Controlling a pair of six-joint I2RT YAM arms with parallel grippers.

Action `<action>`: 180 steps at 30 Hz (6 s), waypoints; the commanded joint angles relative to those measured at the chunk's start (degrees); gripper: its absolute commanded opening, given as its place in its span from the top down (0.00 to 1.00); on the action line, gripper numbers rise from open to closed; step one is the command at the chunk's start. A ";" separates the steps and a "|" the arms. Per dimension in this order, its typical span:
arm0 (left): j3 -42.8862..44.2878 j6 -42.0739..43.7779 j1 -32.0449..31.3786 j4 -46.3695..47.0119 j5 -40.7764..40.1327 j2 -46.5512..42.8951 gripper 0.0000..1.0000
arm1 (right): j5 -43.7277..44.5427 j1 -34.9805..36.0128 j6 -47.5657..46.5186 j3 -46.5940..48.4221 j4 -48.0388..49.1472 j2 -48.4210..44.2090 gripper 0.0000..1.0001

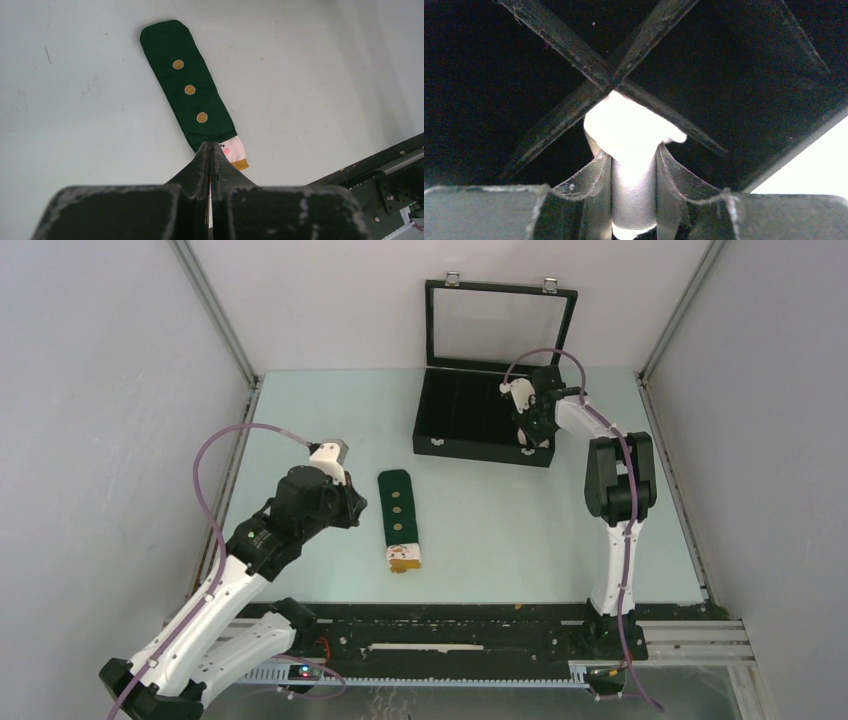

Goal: Roll the socks
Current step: Place a pair of socks in the storage box, then adjust a pair of socks at the center of the board.

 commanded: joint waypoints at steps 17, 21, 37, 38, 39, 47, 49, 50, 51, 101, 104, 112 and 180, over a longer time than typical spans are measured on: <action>-1.14 0.59 0.54 1.32 1.00 -0.57 1.00 | 0.42 1.36 0.90 -0.49 -2.17 -0.10 0.59; -1.13 0.55 0.54 1.32 1.09 -0.78 1.00 | 0.23 1.36 0.93 0.56 -2.93 -1.23 0.48; -1.22 0.57 0.57 1.32 1.66 -1.36 1.00 | 0.45 1.92 2.77 5.14 -5.43 -6.88 0.39; -1.23 0.57 0.60 1.32 1.70 -1.36 1.00 | 0.37 1.97 2.85 5.65 -5.80 -7.46 0.39; -1.27 0.58 0.56 1.32 1.78 -1.40 1.00 | 0.34 1.97 2.93 5.78 -6.04 -7.93 0.39; -1.32 0.57 0.54 1.32 2.05 -1.71 1.00 | 1.04 2.02 4.54 3.46 -4.53 -11.39 0.55; -1.32 0.56 0.57 1.32 2.08 -1.71 1.00 | 1.84 1.80 5.14 1.98 -2.75 -11.87 0.68; -1.32 0.57 0.55 1.32 2.12 -1.71 1.00 | 2.11 1.59 5.41 1.43 -2.00 -11.99 0.76; -1.35 0.56 0.54 1.27 2.09 -1.81 1.00 | 2.23 1.42 5.70 1.09 -1.40 -11.88 0.86; -0.71 0.36 0.54 0.45 -1.63 -1.49 0.88 | 3.83 5.58 17.76 -11.04 5.08 -30.90 0.99; -0.88 -0.23 0.54 0.31 -2.42 -1.46 0.79 | 2.90 7.77 19.31 -17.07 7.89 -37.68 0.94; -1.53 -4.37 0.55 0.62 -1.37 0.06 0.51 | -8.79 10.46 27.09 -28.03 10.02 -54.44 0.87; 16.66 -13.55 3.98 20.39 16.49 62.36 0.00 | -19.75 14.37 54.79 -54.09 6.82 -93.93 0.04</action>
